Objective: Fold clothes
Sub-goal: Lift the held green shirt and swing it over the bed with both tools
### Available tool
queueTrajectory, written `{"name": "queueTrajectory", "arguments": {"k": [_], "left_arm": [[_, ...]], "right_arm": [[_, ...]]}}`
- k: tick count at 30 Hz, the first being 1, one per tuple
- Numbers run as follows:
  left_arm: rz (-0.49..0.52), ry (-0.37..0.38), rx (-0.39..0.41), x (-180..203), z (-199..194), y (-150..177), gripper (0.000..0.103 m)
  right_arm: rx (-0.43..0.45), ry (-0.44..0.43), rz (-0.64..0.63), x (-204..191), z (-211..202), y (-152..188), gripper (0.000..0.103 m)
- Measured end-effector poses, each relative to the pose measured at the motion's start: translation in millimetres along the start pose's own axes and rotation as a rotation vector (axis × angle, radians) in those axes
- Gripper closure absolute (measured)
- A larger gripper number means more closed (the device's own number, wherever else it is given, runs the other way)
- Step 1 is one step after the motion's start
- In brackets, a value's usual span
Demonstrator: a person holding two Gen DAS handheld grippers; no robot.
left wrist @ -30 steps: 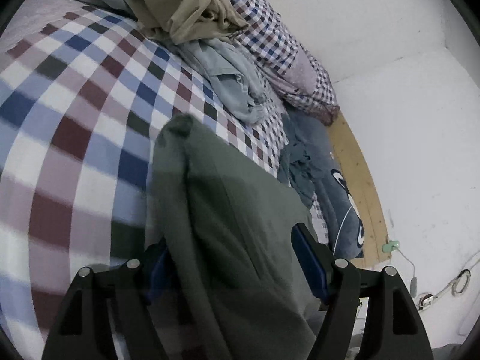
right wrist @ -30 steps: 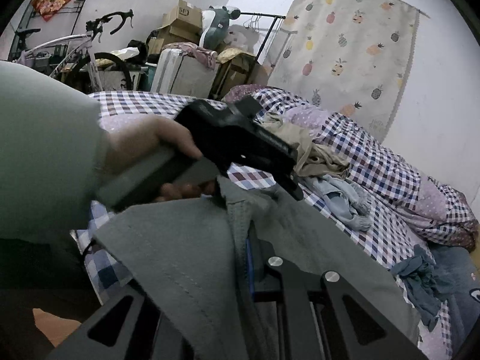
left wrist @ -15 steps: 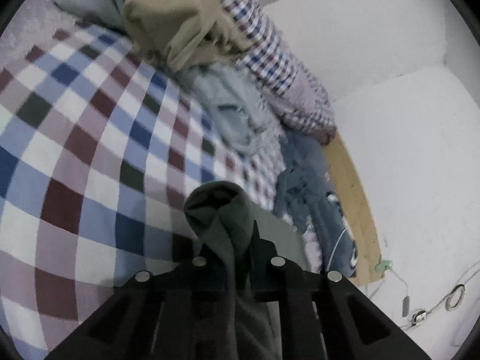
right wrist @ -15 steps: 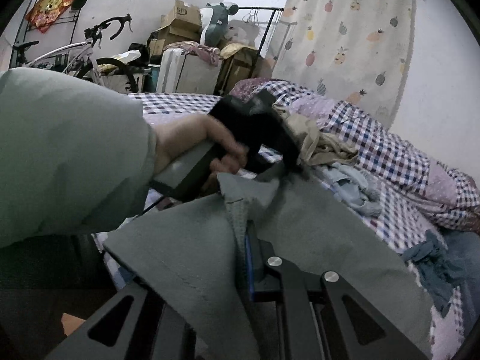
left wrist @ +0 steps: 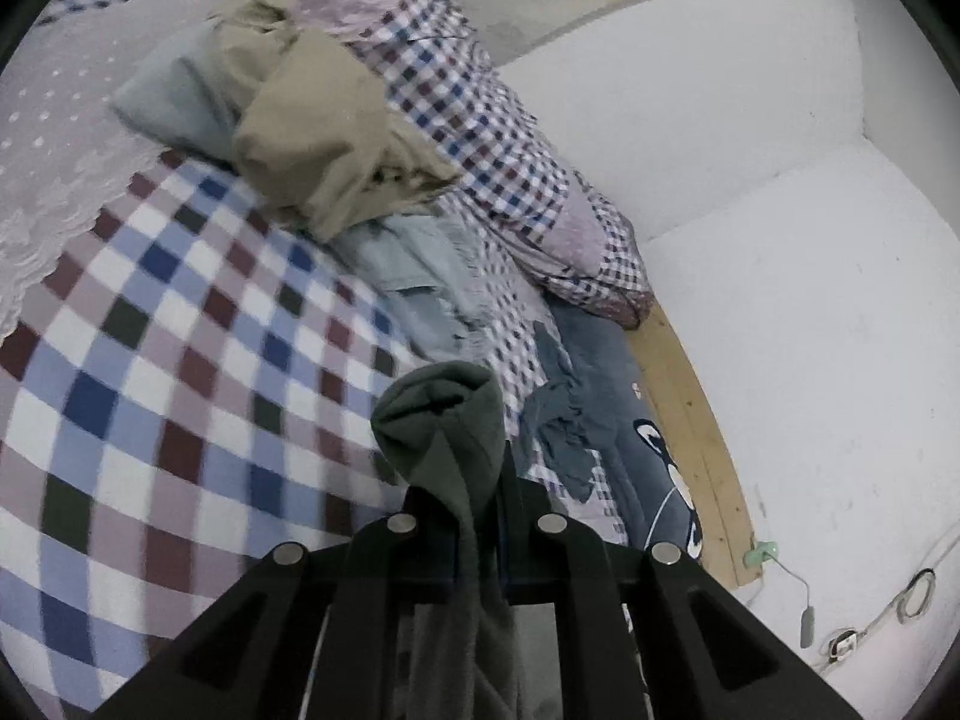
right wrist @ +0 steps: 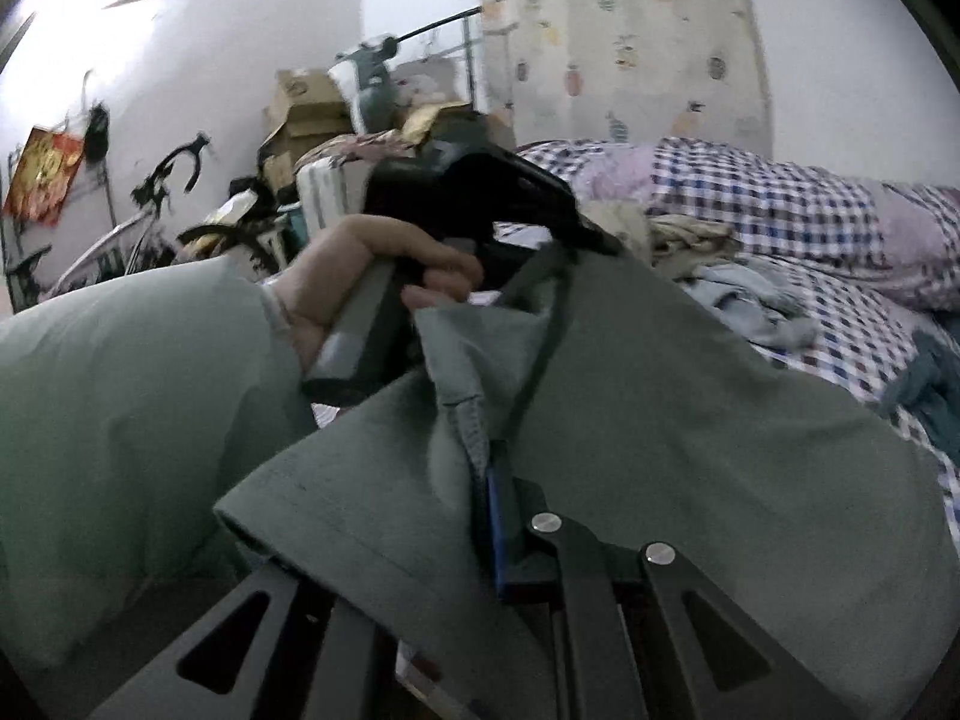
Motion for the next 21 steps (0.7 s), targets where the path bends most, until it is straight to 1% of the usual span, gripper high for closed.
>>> {"name": "queueTrajectory", "arguments": {"k": [5,9,15,19,21], "left_arm": [[0.045,-0.005,-0.048,44,17,-4,0.095],[0.096,-0.007,-0.105,95,52,-5,0.095],[0.125,-0.021,-0.194,162,126,2,0.095],[0.139,-0.043,-0.263,194,180,13,0.095],[0.139,-0.063,-0.295,203,209,21,0.095]], "right_arm": [[0.026,0.044,0.065,31,-37,-2,0.098],[0.047,0.090,0.153,66,-72,-1,0.098],[0.073,0.159,0.307,127,-120,8,0.098],[0.075,0.185,0.446,173,-145,21,0.098],[0.074,0.212,0.513,198,-155,30,0.098]]}}
Point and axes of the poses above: each gripper's, at about its wrist camera, not at the fingertips, and z roughly the way its jaws point, x to its right, y to its underside, the point moved 2 cm from there along z, roughly the way its jaws point, and after that the axes turned 12 degrees about z, right-handed, at the moved point
